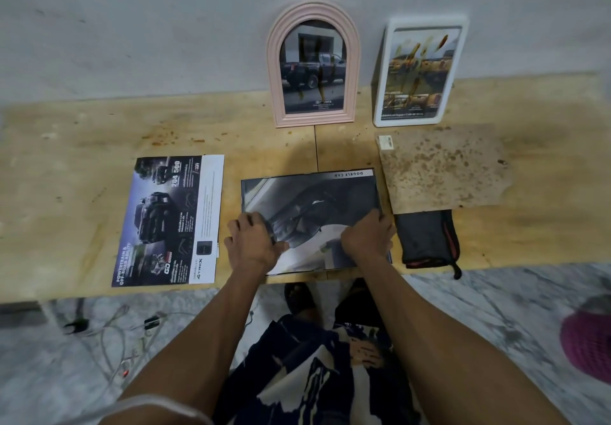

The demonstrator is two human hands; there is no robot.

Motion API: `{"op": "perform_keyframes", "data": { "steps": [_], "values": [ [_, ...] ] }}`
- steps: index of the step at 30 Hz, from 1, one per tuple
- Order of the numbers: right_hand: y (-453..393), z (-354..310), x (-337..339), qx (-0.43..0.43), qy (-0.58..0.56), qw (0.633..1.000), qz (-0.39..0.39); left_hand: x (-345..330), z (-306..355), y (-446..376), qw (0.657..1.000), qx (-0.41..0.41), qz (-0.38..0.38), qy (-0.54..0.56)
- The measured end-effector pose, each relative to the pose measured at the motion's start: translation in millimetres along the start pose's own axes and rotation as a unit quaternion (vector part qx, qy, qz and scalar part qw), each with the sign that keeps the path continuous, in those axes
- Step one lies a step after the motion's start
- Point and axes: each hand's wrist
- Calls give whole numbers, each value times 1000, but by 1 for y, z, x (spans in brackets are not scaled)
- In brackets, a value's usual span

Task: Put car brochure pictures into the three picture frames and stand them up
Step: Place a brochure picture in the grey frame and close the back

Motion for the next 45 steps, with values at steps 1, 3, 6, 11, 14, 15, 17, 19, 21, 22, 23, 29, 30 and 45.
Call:
{"op": "perform_keyframes", "data": {
  "steps": [1, 3, 6, 11, 14, 15, 17, 19, 21, 22, 23, 29, 30, 45],
  "values": [
    [-1, 0, 0, -2, -9, 1000, 6, 1, 0, 0, 1000, 2, 0, 3],
    [-2, -1, 1, -3, -21, 1000, 14, 2, 2, -1, 1000, 12, 0, 12],
    [-7, 0, 4, -17, -43, 999, 20, 6, 5, -3, 999, 32, 1, 30],
    [-21, -1, 13, -26, -86, 996, 3, 10, 12, -8, 997, 65, 1, 51],
    [-21, -3, 18, -10, -82, 996, 18, 12, 12, -11, 994, 82, -2, 66],
    [-21, -2, 19, 6, -87, 996, 17, 13, 12, -12, 994, 85, -4, 75],
    [-23, 0, 22, 51, -122, 991, -5, 15, 12, -11, 992, 87, -7, 88],
    [-27, 3, 25, 92, -155, 983, -29, 16, 12, -9, 992, 88, -9, 95],
    [-32, 6, 29, 118, -152, 981, -41, 17, 11, -9, 990, 89, -13, 111],
    [-34, 6, 32, 124, -148, 980, -45, 18, 9, -10, 989, 91, -15, 118],
    [-37, 5, 34, 129, -150, 979, -50, 19, 8, -10, 988, 92, -20, 123],
    [-49, -1, 43, 85, -218, 968, -92, 21, 2, -16, 988, 99, -26, 119],
    [-50, -1, 44, 63, -233, 965, -104, 20, 2, -17, 987, 104, -26, 120],
    [-36, -2, 51, -8, -360, 924, -125, 60, -5, -30, 929, 172, 48, 325]
  ]
}}
Point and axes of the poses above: each hand's wrist, its own y-axis away from the middle knuckle, its own x-axis out of the back of the hand, z = x × y, and after that the axes turned 2 degrees about -x, right-handed
